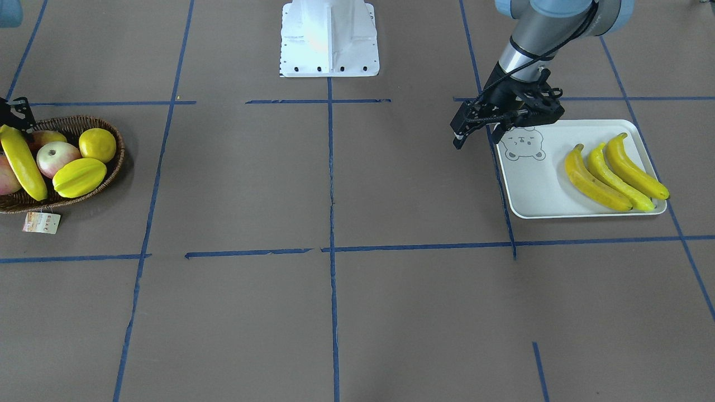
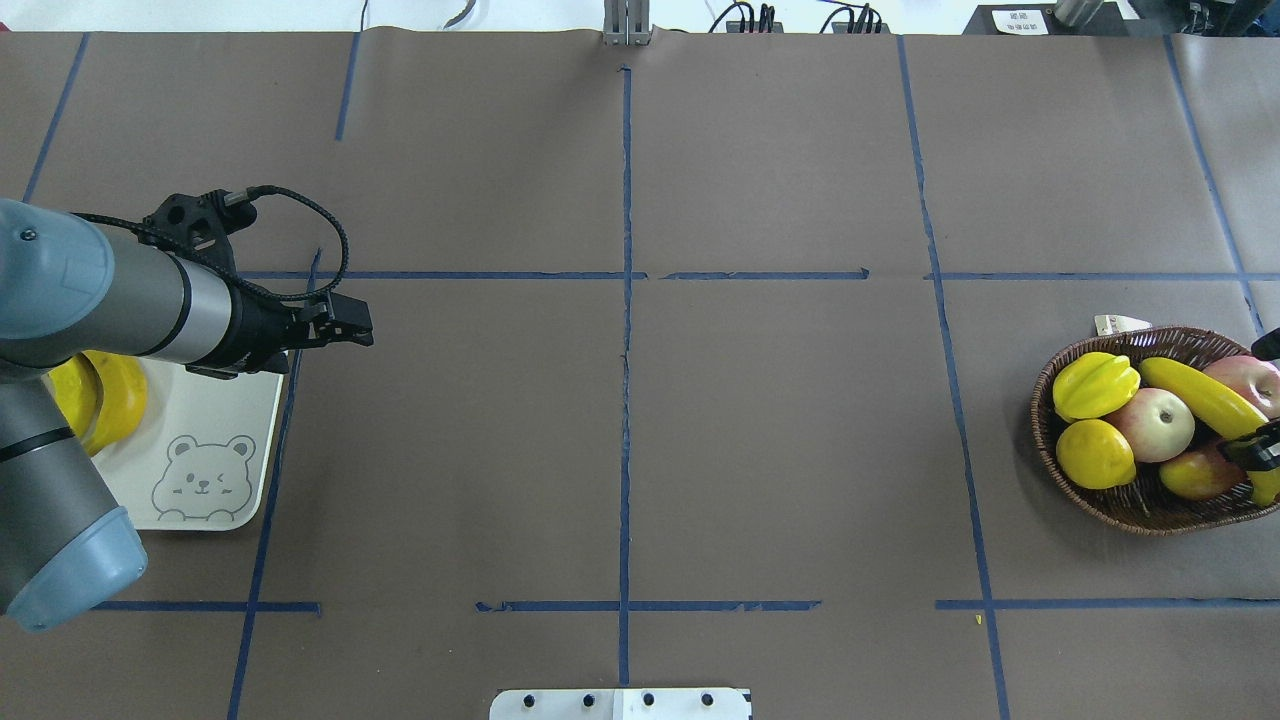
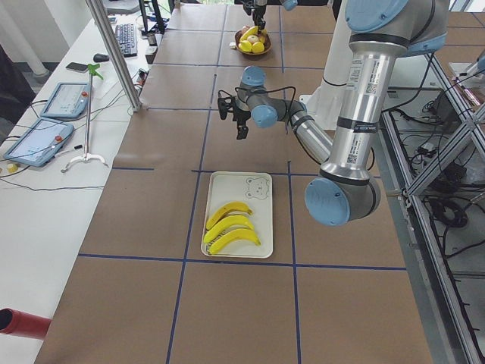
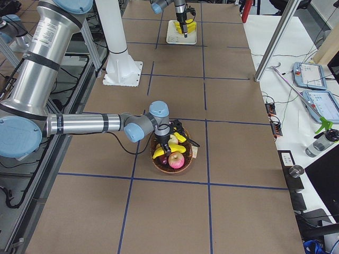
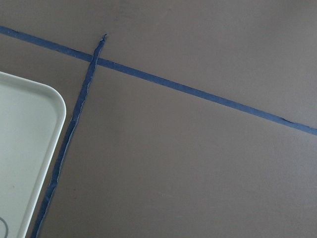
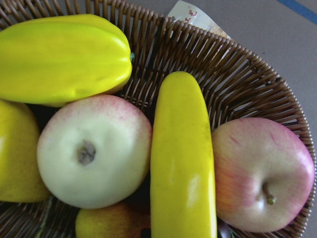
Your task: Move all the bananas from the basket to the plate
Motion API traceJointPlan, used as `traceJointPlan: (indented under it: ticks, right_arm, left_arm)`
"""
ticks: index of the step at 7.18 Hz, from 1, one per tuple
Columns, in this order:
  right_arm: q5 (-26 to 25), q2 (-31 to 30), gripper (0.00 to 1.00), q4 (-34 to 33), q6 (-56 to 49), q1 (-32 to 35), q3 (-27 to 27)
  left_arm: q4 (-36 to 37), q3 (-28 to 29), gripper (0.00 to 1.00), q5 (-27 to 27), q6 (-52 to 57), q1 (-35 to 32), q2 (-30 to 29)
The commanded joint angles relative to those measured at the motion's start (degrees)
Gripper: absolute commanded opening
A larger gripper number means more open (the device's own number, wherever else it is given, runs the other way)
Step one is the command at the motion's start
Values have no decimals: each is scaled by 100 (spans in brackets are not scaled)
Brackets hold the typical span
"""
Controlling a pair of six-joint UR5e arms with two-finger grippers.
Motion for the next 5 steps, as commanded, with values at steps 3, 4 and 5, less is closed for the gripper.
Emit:
traceJointPlan:
  ticks: [3,4,5]
  right_arm:
    - [54,-53,0,-59,-5,301,448]
    - [89,-35,0,-59,74,382,588]
    - [307,26,0,-51,144,383,668]
  left_arm:
    - [0,0,100,0,0,2,-9]
    - [-9,0,100,0,0,29,-18]
    - [-9,0,100,-9,0,37,-105]
